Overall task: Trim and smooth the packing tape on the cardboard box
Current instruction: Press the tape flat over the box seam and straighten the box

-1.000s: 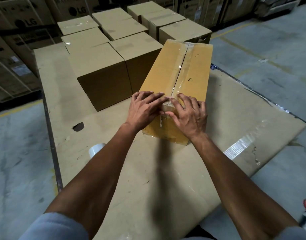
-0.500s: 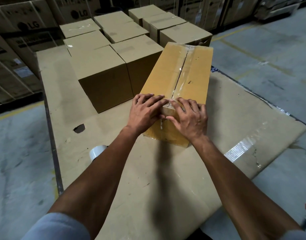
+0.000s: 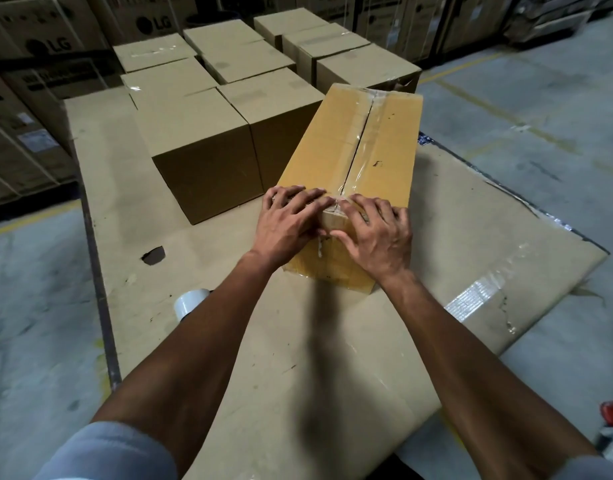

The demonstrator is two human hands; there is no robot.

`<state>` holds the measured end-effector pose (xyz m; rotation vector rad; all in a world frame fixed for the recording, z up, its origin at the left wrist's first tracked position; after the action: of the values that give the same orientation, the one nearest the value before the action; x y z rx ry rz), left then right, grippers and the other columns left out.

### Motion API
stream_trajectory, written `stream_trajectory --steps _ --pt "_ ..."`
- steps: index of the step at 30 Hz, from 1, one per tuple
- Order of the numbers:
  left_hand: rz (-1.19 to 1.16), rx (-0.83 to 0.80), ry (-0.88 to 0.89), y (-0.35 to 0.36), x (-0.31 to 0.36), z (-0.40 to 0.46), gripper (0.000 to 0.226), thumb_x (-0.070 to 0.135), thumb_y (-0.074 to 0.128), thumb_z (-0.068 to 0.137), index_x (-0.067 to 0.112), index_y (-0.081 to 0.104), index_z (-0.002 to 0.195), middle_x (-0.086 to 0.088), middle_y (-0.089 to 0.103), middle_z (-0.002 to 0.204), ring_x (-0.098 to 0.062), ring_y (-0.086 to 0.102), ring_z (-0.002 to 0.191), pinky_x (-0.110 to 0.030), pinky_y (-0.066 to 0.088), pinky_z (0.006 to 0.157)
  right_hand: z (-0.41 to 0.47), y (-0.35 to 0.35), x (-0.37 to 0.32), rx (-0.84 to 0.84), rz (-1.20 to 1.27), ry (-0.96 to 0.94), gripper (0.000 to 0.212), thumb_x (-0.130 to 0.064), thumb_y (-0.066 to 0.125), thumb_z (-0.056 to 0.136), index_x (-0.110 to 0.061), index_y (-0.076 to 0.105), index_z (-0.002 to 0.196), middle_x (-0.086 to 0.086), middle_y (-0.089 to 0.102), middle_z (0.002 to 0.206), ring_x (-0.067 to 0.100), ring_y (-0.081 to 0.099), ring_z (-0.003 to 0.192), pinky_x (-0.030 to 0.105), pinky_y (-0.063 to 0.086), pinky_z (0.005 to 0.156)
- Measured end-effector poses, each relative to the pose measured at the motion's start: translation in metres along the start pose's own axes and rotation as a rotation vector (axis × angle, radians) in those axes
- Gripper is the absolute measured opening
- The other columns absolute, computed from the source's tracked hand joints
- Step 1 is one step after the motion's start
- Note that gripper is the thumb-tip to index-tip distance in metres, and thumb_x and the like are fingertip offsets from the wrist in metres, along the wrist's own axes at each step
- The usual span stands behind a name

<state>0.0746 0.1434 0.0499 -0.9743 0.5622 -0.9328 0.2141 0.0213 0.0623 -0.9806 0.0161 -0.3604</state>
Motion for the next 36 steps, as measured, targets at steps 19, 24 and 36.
stream_trajectory --steps 19,24,36 --pt "-0.039 -0.03 -0.048 -0.009 0.004 0.002 0.07 0.068 0.061 0.099 0.04 0.044 0.16 0.008 0.049 0.165 -0.028 0.043 0.151 -0.057 0.024 0.126 0.003 -0.008 -0.001 -0.057 0.028 0.036 0.067 -0.07 0.052 0.098 -0.033 0.046 0.153 -0.003 0.058 0.148 0.024 0.058 0.122 0.042 0.041 0.091" --pt "-0.071 -0.005 -0.031 -0.016 0.01 -0.003 0.05 0.052 0.061 0.105 0.033 0.055 0.151 0.003 0.053 0.162 -0.029 0.047 0.15 -0.061 0.025 0.126 0.0 -0.01 0.001 -0.018 0.108 0.061 0.039 -0.056 0.049 0.106 -0.037 0.059 0.138 -0.004 0.058 0.149 0.023 0.061 0.119 0.041 0.043 0.091" --pt "0.102 -0.177 -0.061 -0.021 0.016 0.019 0.069 0.08 0.043 0.098 0.048 0.041 0.159 0.007 0.034 0.173 -0.033 0.04 0.146 -0.061 0.034 0.108 0.009 -0.005 -0.003 -0.125 0.044 0.047 0.056 -0.059 0.044 0.106 -0.029 0.05 0.153 -0.001 0.033 0.172 0.025 0.055 0.121 0.043 0.041 0.092"
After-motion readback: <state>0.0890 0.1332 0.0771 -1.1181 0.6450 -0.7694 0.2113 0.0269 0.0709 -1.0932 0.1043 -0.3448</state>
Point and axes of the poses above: each hand's wrist, its own z-axis towards the middle knuckle, its own y-axis out of the palm, x = y × z, the point moved 7 cm from there along z, towards the middle knuckle
